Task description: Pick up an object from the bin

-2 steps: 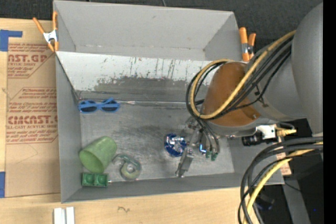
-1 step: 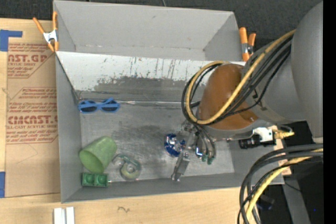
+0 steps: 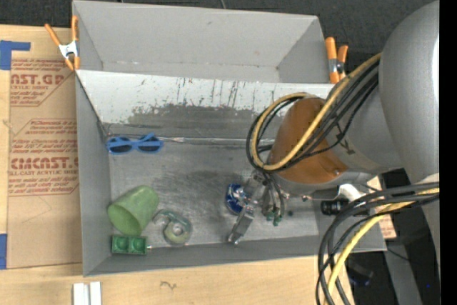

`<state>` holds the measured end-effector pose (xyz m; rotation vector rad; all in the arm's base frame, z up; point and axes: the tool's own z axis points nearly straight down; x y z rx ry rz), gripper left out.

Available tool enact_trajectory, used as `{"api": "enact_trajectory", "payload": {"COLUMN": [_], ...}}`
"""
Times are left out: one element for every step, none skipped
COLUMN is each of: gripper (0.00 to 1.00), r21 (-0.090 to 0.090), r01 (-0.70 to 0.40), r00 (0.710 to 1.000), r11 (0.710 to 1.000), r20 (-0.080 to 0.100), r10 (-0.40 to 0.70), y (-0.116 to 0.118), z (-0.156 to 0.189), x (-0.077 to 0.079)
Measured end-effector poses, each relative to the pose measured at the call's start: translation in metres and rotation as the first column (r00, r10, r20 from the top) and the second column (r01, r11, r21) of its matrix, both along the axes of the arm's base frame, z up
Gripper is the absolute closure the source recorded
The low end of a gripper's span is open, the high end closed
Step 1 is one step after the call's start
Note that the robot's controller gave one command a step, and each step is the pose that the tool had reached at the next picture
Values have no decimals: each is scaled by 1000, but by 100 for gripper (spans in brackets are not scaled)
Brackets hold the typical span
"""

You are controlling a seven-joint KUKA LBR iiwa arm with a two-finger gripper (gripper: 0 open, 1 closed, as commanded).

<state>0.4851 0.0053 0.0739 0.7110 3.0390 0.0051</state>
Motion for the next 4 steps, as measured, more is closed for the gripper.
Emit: {"api": "enact_trajectory", "payload": {"gripper": [0,100,100,100], "r21": [-4,-3,0,0], "r01": [-49,-50,-49,-48], "r00": [999,999,999,999], "r11": [999,999,999,999], "r20": [-3,0,-7,-12], "r10": [49,50,49,48], "y": [5,5,5,5], "z": [0,1,7,13], "x": [1,3,7,9]}}
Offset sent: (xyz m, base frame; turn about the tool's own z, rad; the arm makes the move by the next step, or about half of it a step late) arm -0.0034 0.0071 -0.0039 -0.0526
